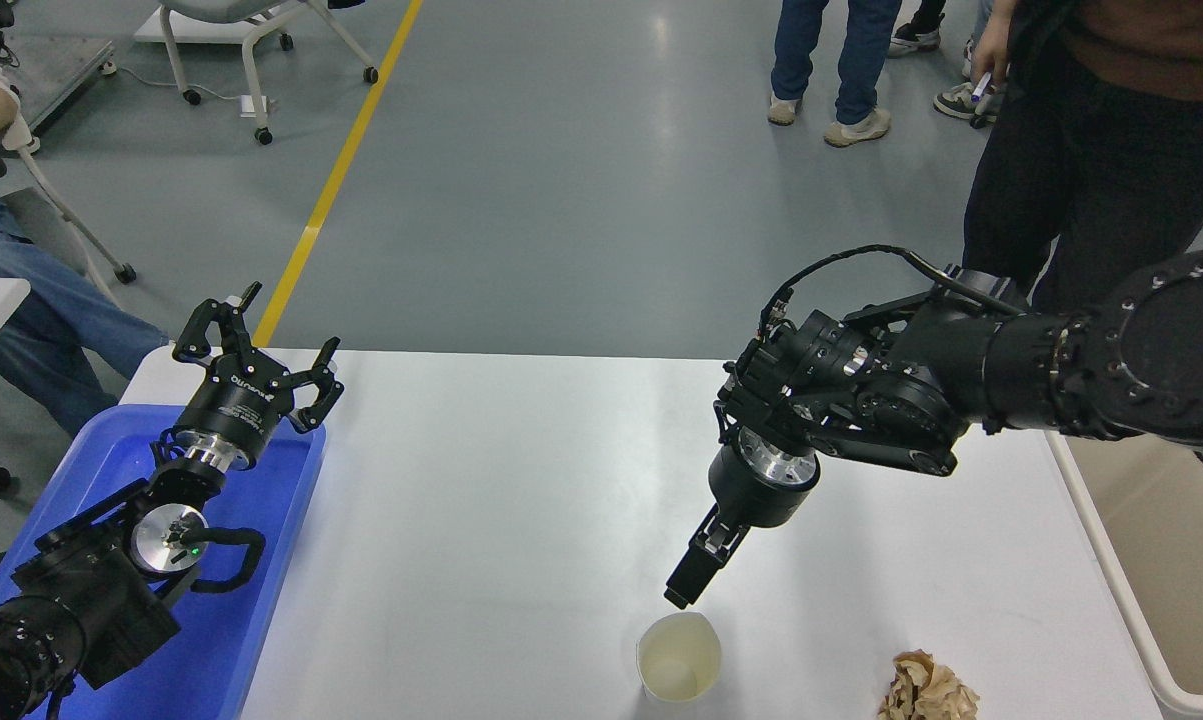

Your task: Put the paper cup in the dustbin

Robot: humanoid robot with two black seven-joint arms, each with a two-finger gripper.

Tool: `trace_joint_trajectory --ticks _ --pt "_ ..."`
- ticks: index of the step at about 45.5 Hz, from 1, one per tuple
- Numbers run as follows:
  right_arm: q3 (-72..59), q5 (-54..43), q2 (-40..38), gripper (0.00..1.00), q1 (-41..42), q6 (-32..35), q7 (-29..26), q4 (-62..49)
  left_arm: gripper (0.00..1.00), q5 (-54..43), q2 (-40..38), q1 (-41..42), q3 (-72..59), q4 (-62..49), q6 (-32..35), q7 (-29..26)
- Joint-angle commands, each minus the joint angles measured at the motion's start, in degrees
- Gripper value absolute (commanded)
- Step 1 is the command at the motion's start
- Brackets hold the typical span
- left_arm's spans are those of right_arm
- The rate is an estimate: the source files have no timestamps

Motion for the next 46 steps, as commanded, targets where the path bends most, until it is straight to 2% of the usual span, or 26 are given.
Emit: trace_joint_trajectory --ticks 1,22,28,31,46 --pt "0.05 -0.76 0.01 0.99 -3.32 -0.01 -0.07 -0.82 1.0 0.04 0.0 0.0 0.0 0.05 0.0 0.0" --pt "0.23 -0.84 0.01 0.98 -7.45 -0.44 -0.07 -5.22 1.0 0.04 0.0 0.0 0.0 0.05 0.0 0.0" --pt "0.23 -0.84 0.01 0.92 -7.72 -0.88 0.02 -5.31 1.0 -0.05 0.0 0.0 0.0 0.05 0.0 0.0" --pt "0.23 -0.84 0.01 0.86 -7.72 -0.97 0.02 -5.3 1.0 0.04 0.0 0.0 0.0 0.05 0.0 0.0" --pt "0.93 -0.84 0.01 0.84 -9.04 -0.97 0.11 -5.48 1.0 0.04 0.0 0.0 0.0 0.05 0.0 0.0"
